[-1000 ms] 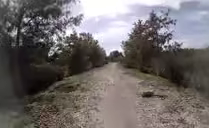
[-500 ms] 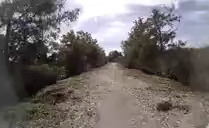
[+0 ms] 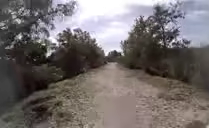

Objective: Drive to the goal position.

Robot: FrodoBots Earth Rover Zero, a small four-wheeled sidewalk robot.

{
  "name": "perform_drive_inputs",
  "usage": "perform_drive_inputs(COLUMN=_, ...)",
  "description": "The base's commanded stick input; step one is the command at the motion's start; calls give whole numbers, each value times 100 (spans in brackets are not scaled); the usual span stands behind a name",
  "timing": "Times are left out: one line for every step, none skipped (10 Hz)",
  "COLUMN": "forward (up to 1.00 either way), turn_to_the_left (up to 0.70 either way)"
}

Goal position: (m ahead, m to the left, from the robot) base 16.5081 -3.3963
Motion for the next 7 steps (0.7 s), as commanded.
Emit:
perform_drive_inputs(forward=85, turn_to_the_left=0)
perform_drive_inputs(forward=85, turn_to_the_left=0)
perform_drive_inputs(forward=85, turn_to_the_left=0)
perform_drive_inputs(forward=85, turn_to_the_left=0)
perform_drive_inputs(forward=85, turn_to_the_left=0)
perform_drive_inputs(forward=85, turn_to_the_left=0)
perform_drive_inputs(forward=85, turn_to_the_left=0)
